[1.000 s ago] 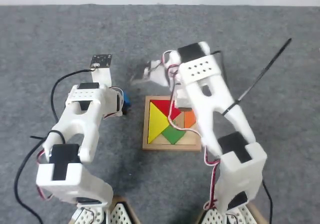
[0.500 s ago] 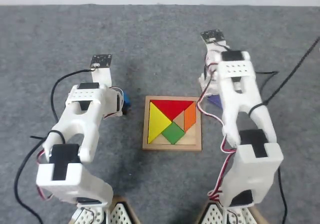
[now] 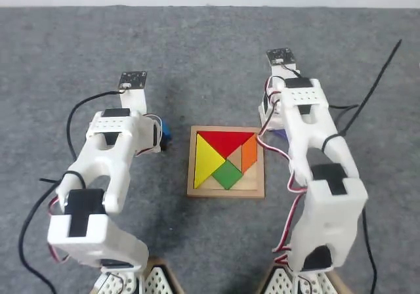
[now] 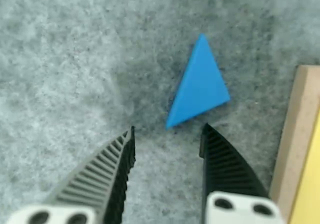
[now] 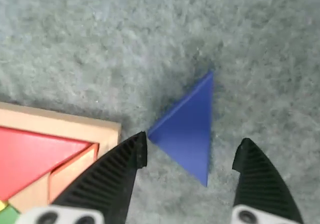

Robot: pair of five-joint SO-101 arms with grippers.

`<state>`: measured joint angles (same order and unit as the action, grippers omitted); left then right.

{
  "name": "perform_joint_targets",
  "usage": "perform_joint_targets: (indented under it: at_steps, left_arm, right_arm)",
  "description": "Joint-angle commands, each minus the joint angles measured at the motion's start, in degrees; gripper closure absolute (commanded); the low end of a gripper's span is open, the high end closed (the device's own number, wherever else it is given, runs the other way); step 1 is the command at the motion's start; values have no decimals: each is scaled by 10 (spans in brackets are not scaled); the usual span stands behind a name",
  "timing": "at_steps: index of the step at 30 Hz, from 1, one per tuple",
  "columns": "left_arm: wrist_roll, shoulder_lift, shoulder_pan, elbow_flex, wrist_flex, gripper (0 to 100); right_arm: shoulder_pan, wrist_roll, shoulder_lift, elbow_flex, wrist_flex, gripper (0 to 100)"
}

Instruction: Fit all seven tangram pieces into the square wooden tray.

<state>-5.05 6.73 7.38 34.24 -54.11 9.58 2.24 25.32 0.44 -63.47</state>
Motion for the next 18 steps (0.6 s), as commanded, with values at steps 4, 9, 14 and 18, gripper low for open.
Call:
perform_joint_targets:
  at_steps: [4,9,14,18]
  left_arm:
    - [5,-13,-4,-5,6,794]
    - [5,-13,-4,-6,6,794]
    - [5,-13,-3,-6,6,794]
    - [5,-13,-3,-6,6,794]
  right_arm:
    - [-15,14,45,-62,6,717]
    - [-21,11,49,-69,-20,790]
    - [-19,12,48,-71,-22,884]
    - [-20,14,48,-109,-54,889]
